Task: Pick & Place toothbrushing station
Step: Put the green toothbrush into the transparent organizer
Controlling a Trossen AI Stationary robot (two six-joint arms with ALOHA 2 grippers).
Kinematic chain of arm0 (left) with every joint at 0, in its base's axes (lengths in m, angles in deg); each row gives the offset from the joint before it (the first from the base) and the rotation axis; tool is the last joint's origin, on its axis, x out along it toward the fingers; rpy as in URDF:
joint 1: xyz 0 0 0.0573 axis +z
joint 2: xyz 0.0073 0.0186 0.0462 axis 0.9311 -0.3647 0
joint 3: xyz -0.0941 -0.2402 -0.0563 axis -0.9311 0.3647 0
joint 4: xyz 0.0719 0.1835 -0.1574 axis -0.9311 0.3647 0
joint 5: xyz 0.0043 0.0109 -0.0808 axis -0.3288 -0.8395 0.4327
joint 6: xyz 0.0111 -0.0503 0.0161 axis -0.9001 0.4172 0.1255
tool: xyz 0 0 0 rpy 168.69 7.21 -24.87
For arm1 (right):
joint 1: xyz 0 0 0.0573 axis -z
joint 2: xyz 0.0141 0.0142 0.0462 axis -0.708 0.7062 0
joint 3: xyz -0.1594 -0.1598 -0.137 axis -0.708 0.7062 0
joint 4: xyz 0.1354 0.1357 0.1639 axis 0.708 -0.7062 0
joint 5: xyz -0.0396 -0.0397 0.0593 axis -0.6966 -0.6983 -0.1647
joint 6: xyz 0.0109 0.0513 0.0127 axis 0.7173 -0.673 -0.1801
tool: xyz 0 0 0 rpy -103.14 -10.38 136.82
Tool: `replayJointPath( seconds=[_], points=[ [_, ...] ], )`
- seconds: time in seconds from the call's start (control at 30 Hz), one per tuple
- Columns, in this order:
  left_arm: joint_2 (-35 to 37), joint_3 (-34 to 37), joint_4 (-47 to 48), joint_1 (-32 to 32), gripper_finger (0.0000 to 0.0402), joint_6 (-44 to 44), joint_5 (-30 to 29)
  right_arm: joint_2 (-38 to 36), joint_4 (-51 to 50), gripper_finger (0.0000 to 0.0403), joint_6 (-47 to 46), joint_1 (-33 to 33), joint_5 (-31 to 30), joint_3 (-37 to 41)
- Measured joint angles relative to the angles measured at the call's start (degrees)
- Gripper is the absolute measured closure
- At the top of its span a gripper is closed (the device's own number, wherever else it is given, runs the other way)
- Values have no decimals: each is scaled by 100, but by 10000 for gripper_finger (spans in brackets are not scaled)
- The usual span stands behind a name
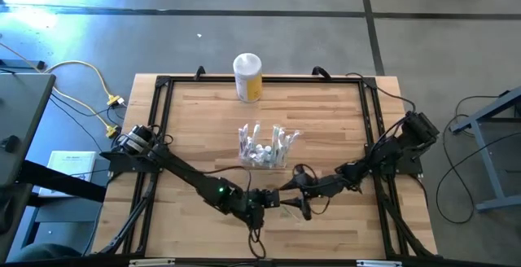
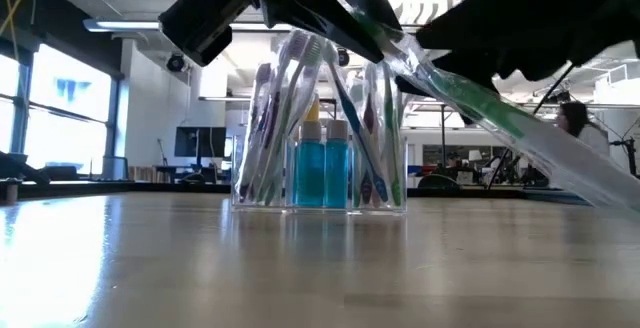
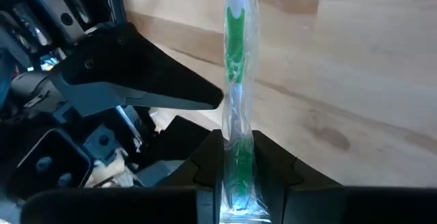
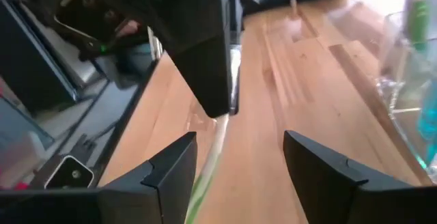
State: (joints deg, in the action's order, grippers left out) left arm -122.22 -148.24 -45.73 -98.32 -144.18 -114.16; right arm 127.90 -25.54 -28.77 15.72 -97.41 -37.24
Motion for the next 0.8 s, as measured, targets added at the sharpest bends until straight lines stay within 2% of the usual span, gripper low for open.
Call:
replayJointPath(
  seconds=[0.17,0.63,0.8],
  points=[
    [0,-2,-37,-35,356,-9,4,-1,-775,192,-4,-2,22,-462],
    [2,-2,-72,-28,355,-41,-162,27,-1095,193,-640,-11,242,-484],
    [2,-2,-129,-28,355,-156,-172,28,-1130,232,-612,17,345,-484]
  ],
)
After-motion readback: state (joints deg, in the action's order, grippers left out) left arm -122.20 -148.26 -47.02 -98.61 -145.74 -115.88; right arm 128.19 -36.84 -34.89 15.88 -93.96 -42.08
